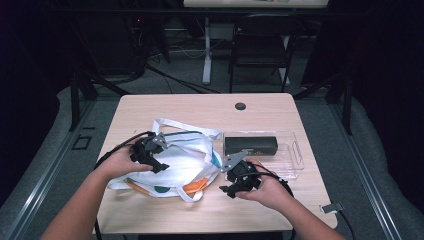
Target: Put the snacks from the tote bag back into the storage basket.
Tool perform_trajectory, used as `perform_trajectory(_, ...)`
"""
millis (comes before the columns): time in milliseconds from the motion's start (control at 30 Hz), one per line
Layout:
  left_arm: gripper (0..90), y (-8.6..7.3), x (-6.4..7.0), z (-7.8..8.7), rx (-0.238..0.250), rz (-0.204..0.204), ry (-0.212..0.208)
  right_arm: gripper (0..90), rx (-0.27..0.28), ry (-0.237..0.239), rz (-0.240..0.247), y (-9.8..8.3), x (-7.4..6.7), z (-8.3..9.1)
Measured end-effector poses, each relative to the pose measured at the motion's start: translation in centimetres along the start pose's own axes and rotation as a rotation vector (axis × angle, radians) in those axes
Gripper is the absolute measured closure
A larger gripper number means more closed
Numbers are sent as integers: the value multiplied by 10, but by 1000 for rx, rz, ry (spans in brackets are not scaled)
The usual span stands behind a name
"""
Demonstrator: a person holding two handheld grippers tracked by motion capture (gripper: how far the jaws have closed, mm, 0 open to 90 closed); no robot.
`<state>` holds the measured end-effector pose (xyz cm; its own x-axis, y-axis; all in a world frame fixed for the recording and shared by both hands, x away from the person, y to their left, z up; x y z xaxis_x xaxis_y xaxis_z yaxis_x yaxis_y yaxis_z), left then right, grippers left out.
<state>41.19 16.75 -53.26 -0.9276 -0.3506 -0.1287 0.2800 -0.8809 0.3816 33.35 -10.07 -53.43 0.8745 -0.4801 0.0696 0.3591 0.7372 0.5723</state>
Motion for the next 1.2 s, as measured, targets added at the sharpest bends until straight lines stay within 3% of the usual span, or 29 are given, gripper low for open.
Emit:
perform_trajectory(467,334,-7,6,-3,1,41,22,372,42,28,-44,-17,-13,-7)
perform_trajectory(733,340,-13,12,-3,32,75,53,374,69,42,-76,-25,-13,-11)
perform_trajectory(867,341,-17,18,-5,72,104,63,374,70,45,-83,-28,-14,-13)
perform_trajectory(1200,340,-21,31,-10,116,125,97,374,84,40,-93,-31,-16,-17)
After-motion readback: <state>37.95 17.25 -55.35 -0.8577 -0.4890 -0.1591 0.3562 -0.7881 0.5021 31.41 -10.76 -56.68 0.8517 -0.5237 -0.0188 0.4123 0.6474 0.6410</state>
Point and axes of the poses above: each handheld gripper's, and its own axes: z roughly backward along the jaws, y roughly out of its top, x roughly to its right, the point moved 5 cm from there along -z, roughly forward along the jaws, and after that the axes turned 3 degrees about -z, right-handed, at the moved point
